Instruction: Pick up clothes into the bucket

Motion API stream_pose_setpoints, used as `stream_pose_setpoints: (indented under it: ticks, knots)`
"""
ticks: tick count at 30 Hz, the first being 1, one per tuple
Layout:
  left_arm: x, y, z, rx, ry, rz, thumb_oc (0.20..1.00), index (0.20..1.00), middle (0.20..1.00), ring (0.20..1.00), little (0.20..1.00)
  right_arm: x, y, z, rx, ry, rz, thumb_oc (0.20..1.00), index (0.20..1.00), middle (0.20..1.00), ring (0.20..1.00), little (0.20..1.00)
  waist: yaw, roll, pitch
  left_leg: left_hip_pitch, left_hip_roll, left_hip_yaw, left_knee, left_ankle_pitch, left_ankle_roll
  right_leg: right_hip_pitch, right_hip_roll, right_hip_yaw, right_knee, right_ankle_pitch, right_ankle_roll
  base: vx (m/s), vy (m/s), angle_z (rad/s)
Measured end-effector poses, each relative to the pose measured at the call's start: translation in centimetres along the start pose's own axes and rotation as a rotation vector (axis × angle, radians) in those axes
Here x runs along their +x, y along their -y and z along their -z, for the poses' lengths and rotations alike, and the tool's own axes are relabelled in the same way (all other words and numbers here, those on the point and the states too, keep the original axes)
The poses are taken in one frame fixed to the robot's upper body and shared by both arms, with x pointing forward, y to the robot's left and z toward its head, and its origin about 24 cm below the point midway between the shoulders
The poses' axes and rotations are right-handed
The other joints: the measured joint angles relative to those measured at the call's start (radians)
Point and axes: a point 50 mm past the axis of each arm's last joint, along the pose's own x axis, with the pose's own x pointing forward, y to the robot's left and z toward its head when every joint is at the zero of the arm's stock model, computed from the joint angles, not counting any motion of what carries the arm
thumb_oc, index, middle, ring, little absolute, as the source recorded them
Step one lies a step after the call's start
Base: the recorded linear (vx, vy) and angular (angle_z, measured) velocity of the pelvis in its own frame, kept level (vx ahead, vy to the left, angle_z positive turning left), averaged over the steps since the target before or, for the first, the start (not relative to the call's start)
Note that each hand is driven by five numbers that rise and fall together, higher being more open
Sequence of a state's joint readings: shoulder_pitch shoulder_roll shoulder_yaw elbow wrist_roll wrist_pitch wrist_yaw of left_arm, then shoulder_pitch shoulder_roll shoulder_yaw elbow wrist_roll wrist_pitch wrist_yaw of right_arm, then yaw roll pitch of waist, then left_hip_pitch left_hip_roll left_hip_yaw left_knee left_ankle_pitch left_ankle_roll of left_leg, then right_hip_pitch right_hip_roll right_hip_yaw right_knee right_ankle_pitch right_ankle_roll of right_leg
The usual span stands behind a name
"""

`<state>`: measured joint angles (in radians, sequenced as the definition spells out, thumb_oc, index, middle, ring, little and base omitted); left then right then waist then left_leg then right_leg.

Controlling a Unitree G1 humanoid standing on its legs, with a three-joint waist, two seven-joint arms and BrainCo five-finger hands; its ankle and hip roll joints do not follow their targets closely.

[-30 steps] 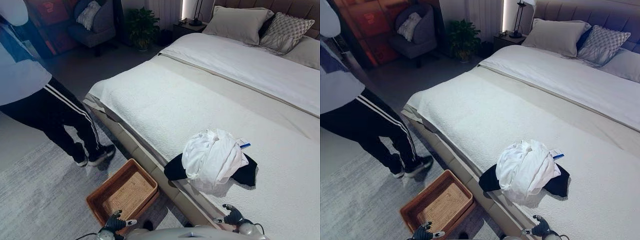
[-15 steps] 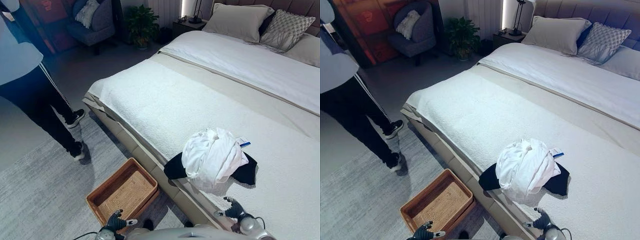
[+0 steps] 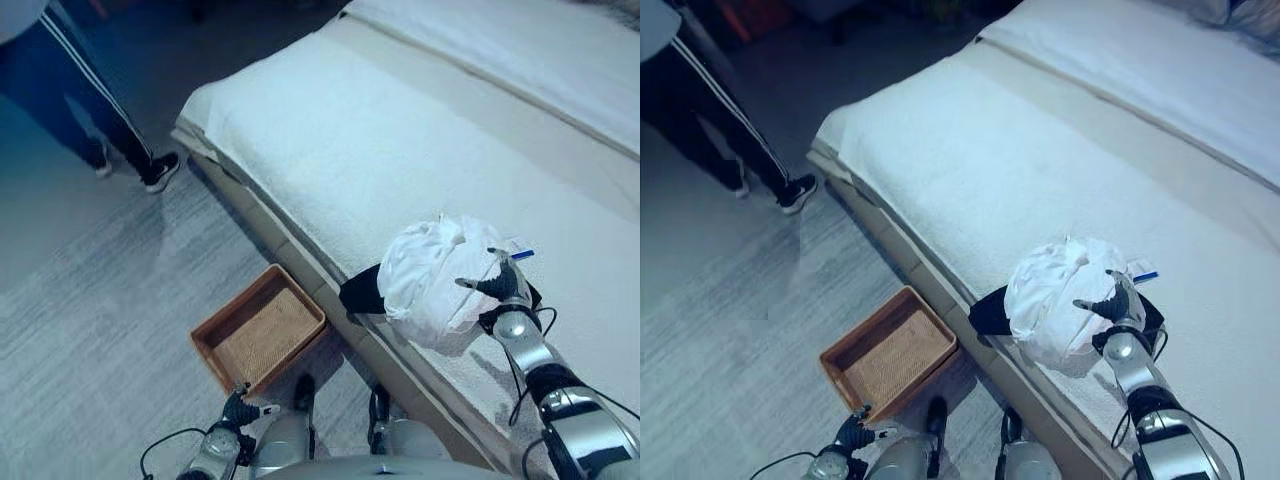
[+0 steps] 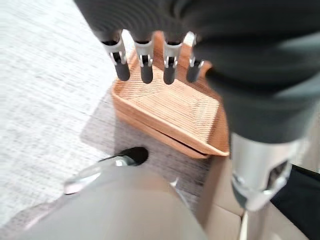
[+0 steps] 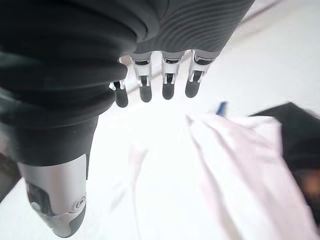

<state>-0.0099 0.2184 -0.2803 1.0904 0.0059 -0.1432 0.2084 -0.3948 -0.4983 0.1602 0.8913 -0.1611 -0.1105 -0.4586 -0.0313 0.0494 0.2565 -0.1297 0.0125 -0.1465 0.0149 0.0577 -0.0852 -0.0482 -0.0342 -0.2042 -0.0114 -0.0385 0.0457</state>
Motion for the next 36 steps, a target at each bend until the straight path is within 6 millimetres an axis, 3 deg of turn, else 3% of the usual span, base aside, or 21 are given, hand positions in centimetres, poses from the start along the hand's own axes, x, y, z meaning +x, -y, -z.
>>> stream_pose_setpoints:
  ticks: [4,9,14,15,17,18,23,30,33,36]
  knots:
    - [0.5,-0.4,-1.6,-0.005,0.041,-0.032,1.000,1.000,1.000,1.000,1.000,1.4,1.2,-0.1,-0.012,-0.054,0.065,1.000,1.000,1.000,1.000,1.000,0.004,0.003,0.049,-0.058,-0.004,-0.015,0.011,0.010,-0.002,-0.061,-0.006,-0.007,0.030,0.000,0.000,-0.05,0.031,0.07]
    - [1.4,-0.7,-4.4,0.011,0.100,-0.043,1.000,1.000,1.000,1.000,1.000,1.8,2.0,2.3,-0.162,-0.190,0.014,1.000,1.000,1.000,1.000,1.000,0.025,0.009,0.134,-0.110,-0.005,-0.039,0.013,0.032,0.000,-0.122,-0.011,-0.028,0.076,-0.005,-0.001,-0.04,-0.018,0.15]
    - [1.9,-0.9,-6.7,-0.006,0.148,-0.052,1.000,1.000,1.000,1.000,1.000,3.1,3.3,1.4,-0.239,-0.209,-0.021,1.000,1.000,1.000,1.000,1.000,0.023,0.011,0.180,-0.162,-0.012,-0.069,0.028,0.046,0.000,-0.188,-0.021,-0.048,0.143,-0.028,-0.006,-0.03,-0.025,0.15]
    - [1.9,-0.8,-7.0,-0.010,0.156,-0.049,1.000,1.000,1.000,1.000,1.000,3.3,3.4,1.1,-0.241,-0.209,-0.026,0.906,0.906,0.906,0.906,0.906,0.023,0.010,0.182,-0.176,-0.013,-0.073,0.030,0.048,0.000,-0.207,-0.021,-0.051,0.164,-0.037,-0.008,-0.03,-0.017,0.10]
    - [2.1,-0.9,-7.7,-0.021,0.172,-0.049,1.000,1.000,1.000,1.000,1.000,3.7,4.0,0.6,-0.246,-0.203,-0.023,0.388,0.388,0.388,0.388,0.388,0.024,0.009,0.192,-0.196,-0.016,-0.075,0.036,0.051,0.001,-0.246,-0.032,-0.052,0.212,-0.054,-0.011,-0.02,-0.024,0.07]
    - [2.1,-0.8,-8.0,-0.023,0.177,-0.048,1.000,1.000,1.000,1.000,1.000,3.9,4.2,0.3,-0.251,-0.198,-0.022,0.222,0.222,0.222,0.222,0.222,0.024,0.008,0.199,-0.200,-0.017,-0.075,0.036,0.052,0.001,-0.259,-0.034,-0.052,0.231,-0.061,-0.011,-0.02,-0.039,0.05]
    - [2.2,-0.5,-9.5,-0.011,0.215,-0.036,1.000,1.000,1.000,1.000,1.000,5.5,6.2,-2.4,-0.237,-0.143,0.019,0.200,0.200,0.200,0.200,0.200,0.022,0.008,0.220,-0.216,-0.014,-0.079,0.018,0.075,0.004,-0.316,-0.047,-0.052,0.309,-0.084,-0.023,0.00,-0.015,0.01]
    - [1.8,0.8,-10.8,-0.023,0.274,0.001,1.000,1.000,1.000,1.000,1.000,6.1,6.6,-5.1,-0.154,-0.041,0.048,0.200,0.200,0.200,0.200,0.200,0.017,0.008,0.220,-0.212,-0.010,-0.084,-0.007,0.093,0.008,-0.341,-0.053,-0.053,0.350,-0.094,-0.031,0.00,0.000,0.00]
    - [1.7,0.9,-11.4,-0.031,0.297,0.005,1.000,1.000,1.000,1.000,1.000,6.4,8.0,-7.9,-0.082,0.081,0.110,0.200,0.200,0.200,0.200,0.200,0.015,0.008,0.220,-0.208,-0.010,-0.079,-0.008,0.096,0.008,-0.341,-0.054,-0.051,0.354,-0.094,-0.032,0.00,0.021,-0.02]
    - [1.7,0.8,-11.3,-0.032,0.295,0.001,1.000,1.000,1.000,1.000,1.000,6.4,10.9,-11.5,-0.017,0.238,0.217,0.200,0.200,0.200,0.200,0.200,0.019,0.008,0.220,-0.189,-0.011,-0.074,-0.009,0.099,0.012,-0.326,-0.056,-0.048,0.355,-0.093,-0.033,0.04,0.023,-0.03]
